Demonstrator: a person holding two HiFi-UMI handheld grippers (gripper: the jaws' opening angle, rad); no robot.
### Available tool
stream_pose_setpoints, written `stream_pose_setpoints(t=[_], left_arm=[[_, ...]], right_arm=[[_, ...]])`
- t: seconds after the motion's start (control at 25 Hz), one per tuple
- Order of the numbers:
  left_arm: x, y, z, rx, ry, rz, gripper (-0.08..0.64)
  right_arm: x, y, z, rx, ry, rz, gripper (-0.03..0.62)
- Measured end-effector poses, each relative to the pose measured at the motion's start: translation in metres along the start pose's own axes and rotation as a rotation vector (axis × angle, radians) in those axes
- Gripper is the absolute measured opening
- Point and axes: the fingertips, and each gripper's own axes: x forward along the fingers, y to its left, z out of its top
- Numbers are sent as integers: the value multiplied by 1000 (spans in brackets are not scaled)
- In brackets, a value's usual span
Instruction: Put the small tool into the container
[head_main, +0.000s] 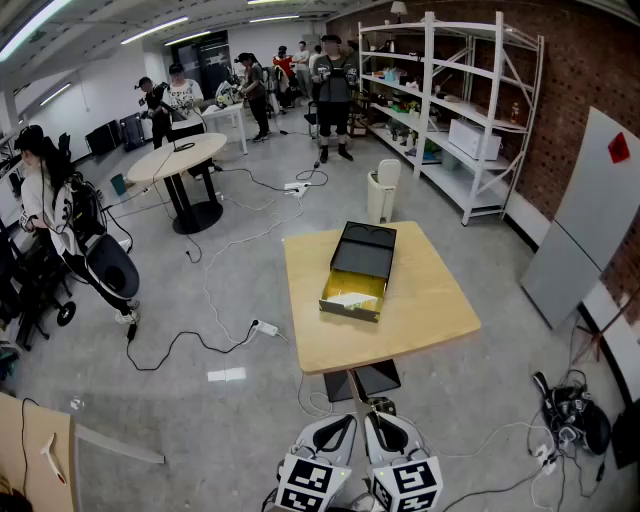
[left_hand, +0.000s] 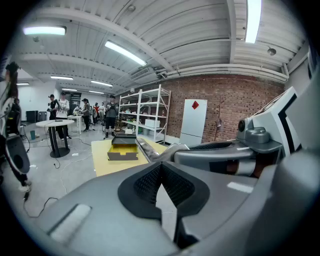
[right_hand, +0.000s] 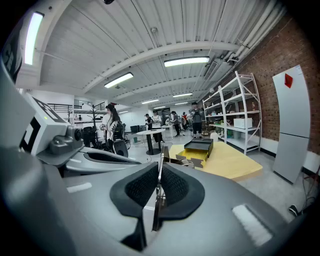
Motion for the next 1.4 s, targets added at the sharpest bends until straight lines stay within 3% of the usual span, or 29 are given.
stream_pose_setpoints(t=[1.4], left_arm=[[29, -11, 7, 26, -28, -62, 11]], right_arm=[[0, -21, -3, 22, -36, -33, 18]])
